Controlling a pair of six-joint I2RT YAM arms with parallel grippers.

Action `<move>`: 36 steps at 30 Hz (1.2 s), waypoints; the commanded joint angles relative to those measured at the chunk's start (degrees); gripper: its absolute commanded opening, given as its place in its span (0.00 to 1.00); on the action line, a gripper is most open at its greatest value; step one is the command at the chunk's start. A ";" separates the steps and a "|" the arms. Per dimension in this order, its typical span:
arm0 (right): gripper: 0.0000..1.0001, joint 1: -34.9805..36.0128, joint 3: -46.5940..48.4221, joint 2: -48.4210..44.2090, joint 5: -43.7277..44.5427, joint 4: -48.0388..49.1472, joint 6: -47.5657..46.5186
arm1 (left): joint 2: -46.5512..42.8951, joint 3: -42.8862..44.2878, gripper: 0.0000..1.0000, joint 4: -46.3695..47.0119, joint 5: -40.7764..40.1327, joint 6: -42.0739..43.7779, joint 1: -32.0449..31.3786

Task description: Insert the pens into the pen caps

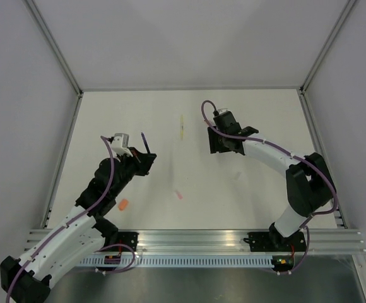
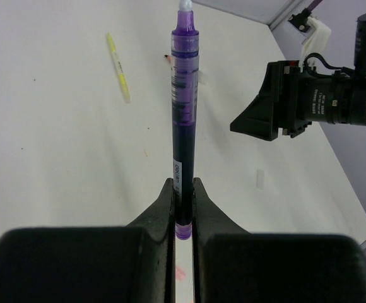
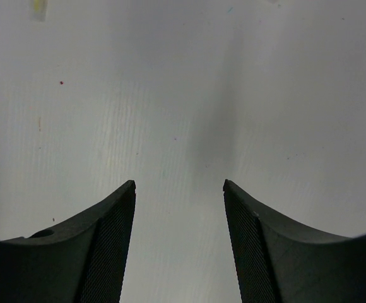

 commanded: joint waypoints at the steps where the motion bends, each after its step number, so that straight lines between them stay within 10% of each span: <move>1: 0.64 0.39 0.15 -1.28 10.98 -2.75 4.77 | 2.72 1.96 0.02 -1.46 -2.70 -0.04 0.01; 15: 0.64 -2.95 -11.27 -8.57 17.02 -8.55 18.42 | 3.62 -1.29 0.02 5.66 3.02 -0.40 0.01; 24: 0.71 -3.12 -15.42 -16.93 -6.35 -5.65 -7.85 | 1.33 -2.34 0.02 5.65 0.20 0.66 -0.08; 36: 0.72 -3.30 -0.65 -8.85 -6.18 -16.63 -27.96 | 0.71 -3.40 0.02 6.45 0.21 -0.75 0.01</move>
